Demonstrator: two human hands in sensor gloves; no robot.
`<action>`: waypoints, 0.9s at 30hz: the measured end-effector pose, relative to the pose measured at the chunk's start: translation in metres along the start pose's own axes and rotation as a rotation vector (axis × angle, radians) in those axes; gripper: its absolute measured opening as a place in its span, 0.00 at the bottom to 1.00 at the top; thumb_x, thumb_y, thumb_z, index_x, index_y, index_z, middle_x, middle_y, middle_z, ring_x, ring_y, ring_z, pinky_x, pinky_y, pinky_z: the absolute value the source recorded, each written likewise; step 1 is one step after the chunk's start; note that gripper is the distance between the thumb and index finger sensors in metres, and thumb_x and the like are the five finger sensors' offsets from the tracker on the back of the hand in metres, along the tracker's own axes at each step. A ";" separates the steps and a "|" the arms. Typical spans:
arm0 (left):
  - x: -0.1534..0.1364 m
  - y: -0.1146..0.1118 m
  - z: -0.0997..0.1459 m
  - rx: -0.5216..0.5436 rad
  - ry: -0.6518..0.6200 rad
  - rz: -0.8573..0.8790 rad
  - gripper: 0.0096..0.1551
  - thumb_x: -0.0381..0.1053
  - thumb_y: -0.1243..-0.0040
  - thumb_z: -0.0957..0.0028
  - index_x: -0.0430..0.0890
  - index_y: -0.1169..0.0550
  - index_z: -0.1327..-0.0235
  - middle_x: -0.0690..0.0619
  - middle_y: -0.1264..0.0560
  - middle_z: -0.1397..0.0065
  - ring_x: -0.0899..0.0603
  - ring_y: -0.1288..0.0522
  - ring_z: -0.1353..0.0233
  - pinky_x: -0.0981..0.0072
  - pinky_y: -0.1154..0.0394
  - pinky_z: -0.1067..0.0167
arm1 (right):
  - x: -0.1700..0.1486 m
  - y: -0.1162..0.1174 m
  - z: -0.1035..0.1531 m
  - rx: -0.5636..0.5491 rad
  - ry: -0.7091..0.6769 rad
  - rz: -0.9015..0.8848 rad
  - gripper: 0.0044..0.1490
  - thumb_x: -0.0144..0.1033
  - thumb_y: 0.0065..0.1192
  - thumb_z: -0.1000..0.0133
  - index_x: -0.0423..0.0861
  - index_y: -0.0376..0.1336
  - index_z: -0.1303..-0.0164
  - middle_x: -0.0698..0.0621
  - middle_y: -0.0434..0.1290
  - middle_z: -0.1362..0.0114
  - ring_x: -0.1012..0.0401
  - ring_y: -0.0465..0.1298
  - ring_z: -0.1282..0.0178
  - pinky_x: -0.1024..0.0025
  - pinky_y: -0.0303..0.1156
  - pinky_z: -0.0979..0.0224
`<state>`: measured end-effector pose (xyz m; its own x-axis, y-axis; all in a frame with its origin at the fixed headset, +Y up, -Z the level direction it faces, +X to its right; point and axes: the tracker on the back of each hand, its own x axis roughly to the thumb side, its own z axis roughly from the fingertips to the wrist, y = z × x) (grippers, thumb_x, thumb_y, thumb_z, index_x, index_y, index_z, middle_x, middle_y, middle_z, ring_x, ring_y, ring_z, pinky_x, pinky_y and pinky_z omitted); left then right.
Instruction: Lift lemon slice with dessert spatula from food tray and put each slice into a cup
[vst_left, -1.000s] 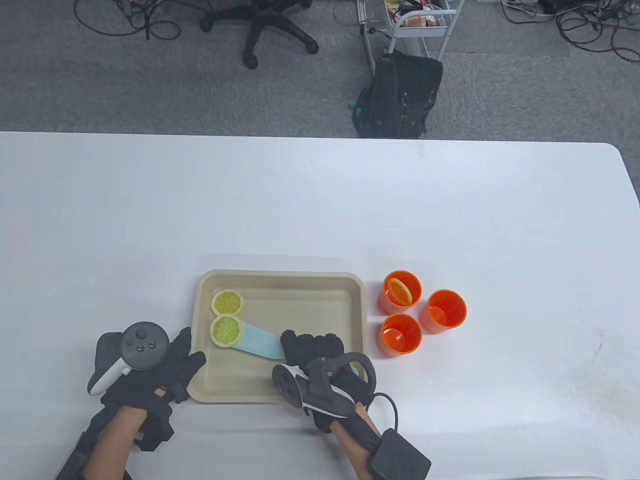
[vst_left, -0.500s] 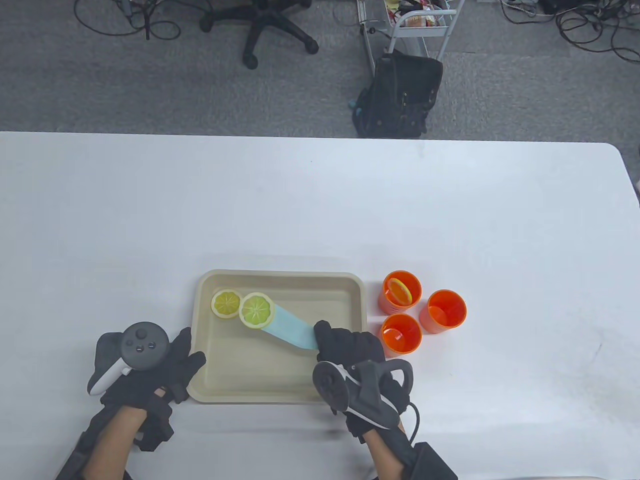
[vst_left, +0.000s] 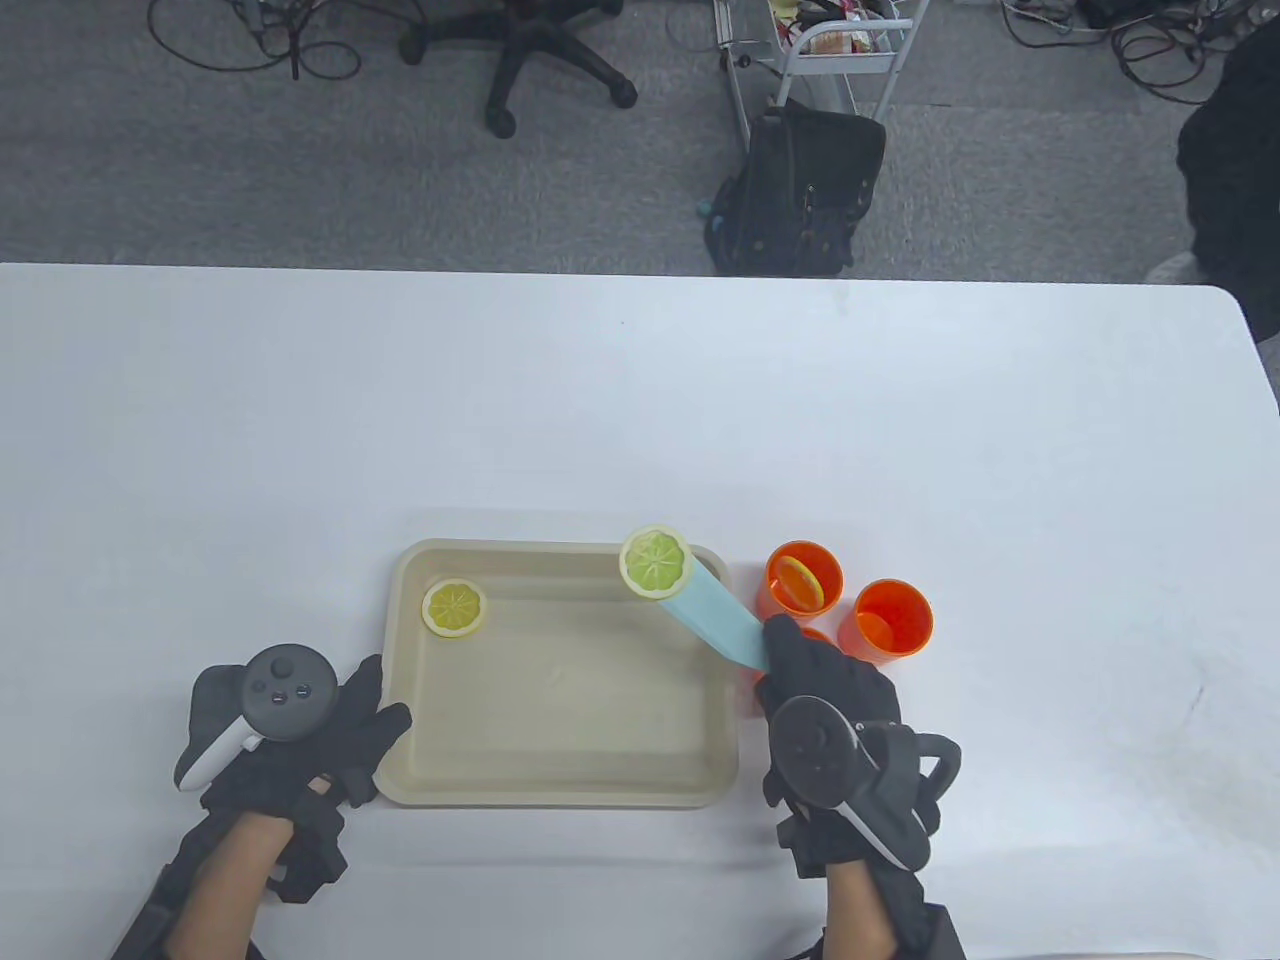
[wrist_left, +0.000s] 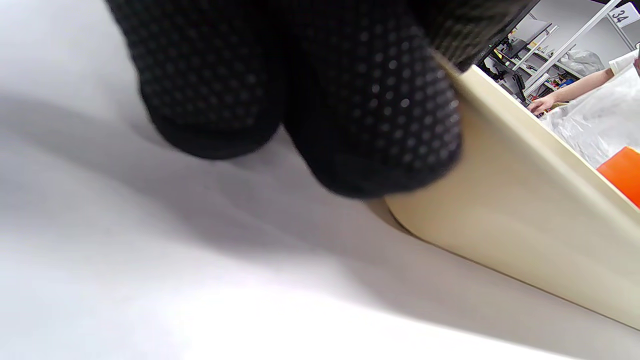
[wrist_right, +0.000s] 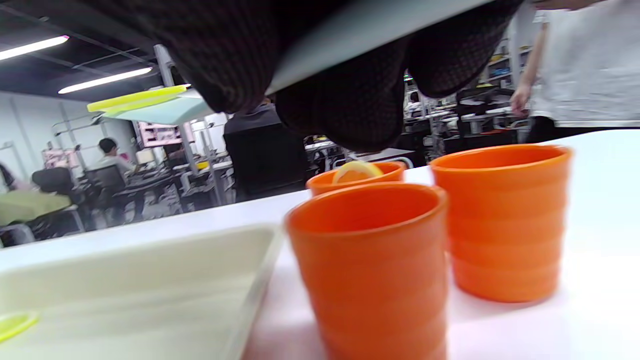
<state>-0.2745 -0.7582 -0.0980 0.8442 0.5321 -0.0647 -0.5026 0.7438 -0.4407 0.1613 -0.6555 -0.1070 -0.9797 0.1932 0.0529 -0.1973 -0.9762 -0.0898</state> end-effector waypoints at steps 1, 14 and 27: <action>0.000 0.000 0.000 0.000 0.000 -0.001 0.45 0.59 0.42 0.39 0.31 0.41 0.23 0.52 0.17 0.52 0.57 0.12 0.66 0.62 0.12 0.61 | -0.007 -0.003 0.000 -0.008 0.026 -0.013 0.37 0.39 0.68 0.43 0.46 0.61 0.23 0.46 0.75 0.29 0.56 0.82 0.40 0.44 0.68 0.23; 0.000 0.000 0.000 -0.001 -0.001 -0.002 0.45 0.59 0.42 0.39 0.31 0.40 0.23 0.52 0.17 0.52 0.57 0.12 0.66 0.62 0.12 0.61 | -0.077 -0.016 0.007 0.027 0.341 -0.096 0.38 0.38 0.70 0.44 0.46 0.61 0.22 0.46 0.74 0.29 0.55 0.82 0.40 0.43 0.67 0.23; 0.000 0.000 0.001 -0.001 -0.001 0.000 0.45 0.59 0.42 0.39 0.31 0.40 0.23 0.52 0.17 0.52 0.58 0.12 0.66 0.62 0.12 0.61 | -0.132 -0.007 0.018 0.218 0.679 -0.176 0.39 0.37 0.71 0.44 0.46 0.60 0.22 0.44 0.74 0.30 0.54 0.81 0.40 0.41 0.65 0.23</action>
<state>-0.2744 -0.7580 -0.0973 0.8443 0.5320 -0.0641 -0.5020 0.7434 -0.4420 0.2927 -0.6755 -0.0951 -0.7536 0.2985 -0.5857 -0.4120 -0.9087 0.0669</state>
